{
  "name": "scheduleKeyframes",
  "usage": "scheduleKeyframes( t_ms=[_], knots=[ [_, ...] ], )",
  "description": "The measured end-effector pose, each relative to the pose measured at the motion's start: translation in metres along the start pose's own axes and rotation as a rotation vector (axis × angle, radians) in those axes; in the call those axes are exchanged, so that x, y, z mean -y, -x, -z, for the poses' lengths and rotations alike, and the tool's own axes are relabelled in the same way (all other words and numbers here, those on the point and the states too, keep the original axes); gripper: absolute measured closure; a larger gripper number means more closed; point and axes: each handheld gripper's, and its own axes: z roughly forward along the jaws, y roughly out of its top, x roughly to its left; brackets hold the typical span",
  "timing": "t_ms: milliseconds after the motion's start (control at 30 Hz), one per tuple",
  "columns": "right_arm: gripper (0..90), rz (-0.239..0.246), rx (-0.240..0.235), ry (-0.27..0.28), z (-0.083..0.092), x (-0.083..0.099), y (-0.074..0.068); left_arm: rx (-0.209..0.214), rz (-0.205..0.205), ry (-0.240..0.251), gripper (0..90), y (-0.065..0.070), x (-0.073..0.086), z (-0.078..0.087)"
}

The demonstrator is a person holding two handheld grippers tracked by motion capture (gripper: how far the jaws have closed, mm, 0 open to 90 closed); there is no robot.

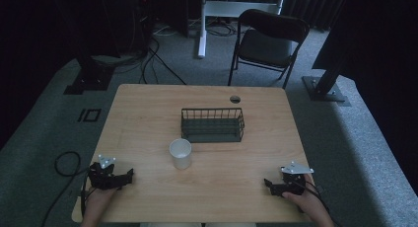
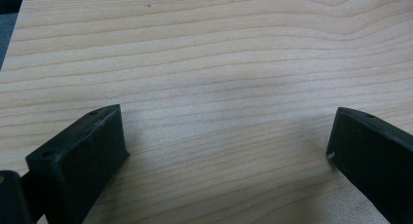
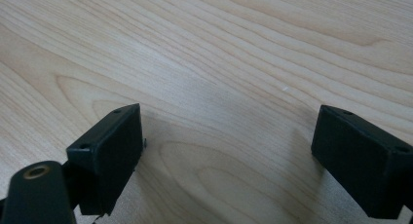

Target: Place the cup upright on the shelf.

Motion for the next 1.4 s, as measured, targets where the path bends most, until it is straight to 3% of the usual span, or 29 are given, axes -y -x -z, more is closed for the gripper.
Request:
scheduleKeyframes(
  t_ms=[900, 1200, 1400],
  knots=[
    [11.1, -0.011, 0.007, 0.002, 0.0005, 0.0003, -0.0012, 0.000, 0.000, 0.000, 0.9, 0.0000, 0.0000, 0.0000],
    [11.2, -0.002, 0.000, 0.002, -0.0002, -0.0028, -0.0039, 0.000, 0.000, 0.000, 0.9, 0.0000, 0.0000, 0.0000],
    [11.2, 0.001, -0.030, 0.021, -0.0023, -0.0076, -0.0091, 0.000, 0.000, 0.000, 0.9, 0.0000, 0.0000, 0.0000]
  ],
)
